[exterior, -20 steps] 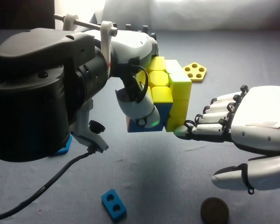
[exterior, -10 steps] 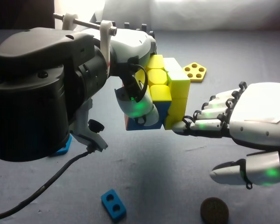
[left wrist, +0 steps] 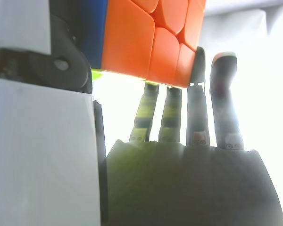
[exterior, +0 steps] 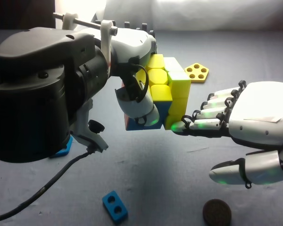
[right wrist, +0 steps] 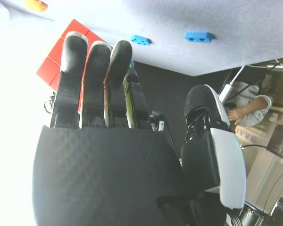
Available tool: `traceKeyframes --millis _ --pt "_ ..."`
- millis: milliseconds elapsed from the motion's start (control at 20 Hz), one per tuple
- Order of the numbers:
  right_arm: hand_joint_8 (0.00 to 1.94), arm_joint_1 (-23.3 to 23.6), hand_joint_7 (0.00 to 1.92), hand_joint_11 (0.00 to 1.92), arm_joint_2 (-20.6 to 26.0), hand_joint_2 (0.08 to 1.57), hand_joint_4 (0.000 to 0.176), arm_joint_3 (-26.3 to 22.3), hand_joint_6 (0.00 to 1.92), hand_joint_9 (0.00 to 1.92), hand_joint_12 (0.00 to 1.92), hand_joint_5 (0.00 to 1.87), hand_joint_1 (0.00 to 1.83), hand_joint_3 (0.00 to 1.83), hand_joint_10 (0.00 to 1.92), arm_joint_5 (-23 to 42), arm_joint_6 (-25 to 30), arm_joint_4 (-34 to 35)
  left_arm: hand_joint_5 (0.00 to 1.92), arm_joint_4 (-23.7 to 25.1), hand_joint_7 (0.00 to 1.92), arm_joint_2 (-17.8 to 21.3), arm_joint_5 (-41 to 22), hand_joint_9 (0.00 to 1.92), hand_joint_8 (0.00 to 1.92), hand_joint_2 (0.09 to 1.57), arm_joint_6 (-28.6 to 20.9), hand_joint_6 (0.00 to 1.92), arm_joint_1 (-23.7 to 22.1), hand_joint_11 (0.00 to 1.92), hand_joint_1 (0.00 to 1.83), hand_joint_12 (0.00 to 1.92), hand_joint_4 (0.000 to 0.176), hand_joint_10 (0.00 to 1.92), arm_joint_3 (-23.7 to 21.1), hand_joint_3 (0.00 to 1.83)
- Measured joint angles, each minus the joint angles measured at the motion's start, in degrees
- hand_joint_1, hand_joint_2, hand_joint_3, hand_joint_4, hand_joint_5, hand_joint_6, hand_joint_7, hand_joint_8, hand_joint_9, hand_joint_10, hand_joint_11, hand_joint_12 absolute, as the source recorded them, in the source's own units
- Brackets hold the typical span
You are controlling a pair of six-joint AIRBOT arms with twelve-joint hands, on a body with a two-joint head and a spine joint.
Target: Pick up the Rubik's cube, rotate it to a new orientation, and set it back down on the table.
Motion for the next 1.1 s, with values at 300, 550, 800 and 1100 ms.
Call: traceKeyframes --millis 300,550,800,1100 --pt "1.46 0.0 0.23 0.13 -0.9 1.31 0.0 0.98 0.01 0.21 1.92 0.12 0.0 0.01 1.92 -0.11 -0.2 0.0 0.6 0.15 0.42 0.0 -0.39 0.26 1.91 1.39 0.04 1.56 -0.07 0.24 1.06 1.92 0.0 1.92 0.07 0.0" --pt "1.49 0.0 0.21 0.13 -1.44 1.31 0.0 1.97 0.01 0.19 1.92 0.07 0.0 0.0 1.92 -0.48 -0.37 0.55 0.62 0.09 0.45 0.0 -0.11 0.26 1.85 1.38 -0.2 1.55 -0.24 0.24 1.07 1.92 0.0 1.92 0.07 0.0" --pt "1.46 -0.02 0.22 0.12 -1.81 1.31 0.0 2.21 0.01 0.17 1.92 0.08 0.0 0.0 1.92 -1.4 -0.39 0.81 0.6 0.26 0.42 0.0 -0.11 0.25 1.87 1.39 -0.22 1.6 -0.28 0.24 1.05 1.92 0.0 1.92 0.07 0.0" --pt "1.51 -3.19 0.21 0.15 1.95 1.31 0.0 -0.76 0.02 0.18 1.92 0.11 0.0 0.0 1.92 -0.76 -0.46 0.26 0.59 -1.31 0.42 0.0 0.63 0.25 1.88 1.39 -0.26 1.6 -0.31 0.23 1.05 1.92 0.0 1.92 0.04 0.0"
